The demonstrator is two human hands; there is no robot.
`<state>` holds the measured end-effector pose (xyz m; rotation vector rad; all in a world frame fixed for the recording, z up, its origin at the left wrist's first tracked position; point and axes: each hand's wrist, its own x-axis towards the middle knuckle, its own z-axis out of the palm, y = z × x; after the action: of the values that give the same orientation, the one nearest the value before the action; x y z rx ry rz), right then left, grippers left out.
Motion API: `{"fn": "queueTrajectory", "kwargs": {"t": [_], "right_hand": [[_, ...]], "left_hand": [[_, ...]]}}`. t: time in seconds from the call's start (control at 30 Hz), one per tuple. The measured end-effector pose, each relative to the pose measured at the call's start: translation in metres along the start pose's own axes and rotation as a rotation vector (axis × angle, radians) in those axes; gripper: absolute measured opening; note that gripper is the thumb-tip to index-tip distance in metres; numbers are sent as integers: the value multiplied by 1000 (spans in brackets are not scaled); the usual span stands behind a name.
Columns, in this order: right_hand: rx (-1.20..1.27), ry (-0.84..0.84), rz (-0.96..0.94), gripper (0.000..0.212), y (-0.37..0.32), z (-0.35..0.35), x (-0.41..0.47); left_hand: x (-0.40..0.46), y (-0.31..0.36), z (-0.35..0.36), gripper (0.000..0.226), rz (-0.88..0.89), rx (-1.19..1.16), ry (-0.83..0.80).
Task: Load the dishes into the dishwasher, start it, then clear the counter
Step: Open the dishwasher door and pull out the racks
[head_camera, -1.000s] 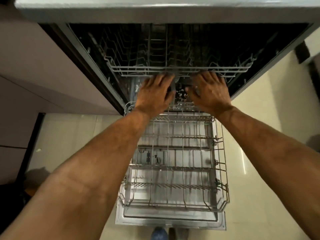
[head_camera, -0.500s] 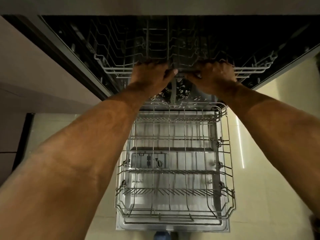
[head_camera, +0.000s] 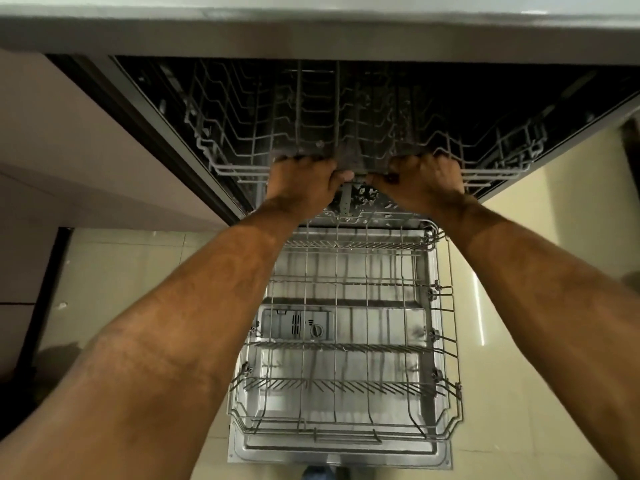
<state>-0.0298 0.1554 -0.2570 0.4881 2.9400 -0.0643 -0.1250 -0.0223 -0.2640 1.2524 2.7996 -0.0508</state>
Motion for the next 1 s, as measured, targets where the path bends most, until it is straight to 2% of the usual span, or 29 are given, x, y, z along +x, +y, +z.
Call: {"fn": "queueTrajectory", "kwargs": {"t": [0.13, 0.47, 0.77, 1.0], "right_hand": [[46, -89, -3, 55, -5, -1, -28], [18, -123, 6, 58, -19, 14, -96], [41, -167, 41, 60, -29, 26, -146], [75, -184, 17, 63, -28, 30, -173]], "left_hand": [[-28, 6, 2, 54, 22, -4, -28], [-93, 27, 14, 62, -32, 9, -142], [-140, 46, 23, 71, -60, -30, -161], [-169, 64, 22, 55, -80, -131, -129]]}}
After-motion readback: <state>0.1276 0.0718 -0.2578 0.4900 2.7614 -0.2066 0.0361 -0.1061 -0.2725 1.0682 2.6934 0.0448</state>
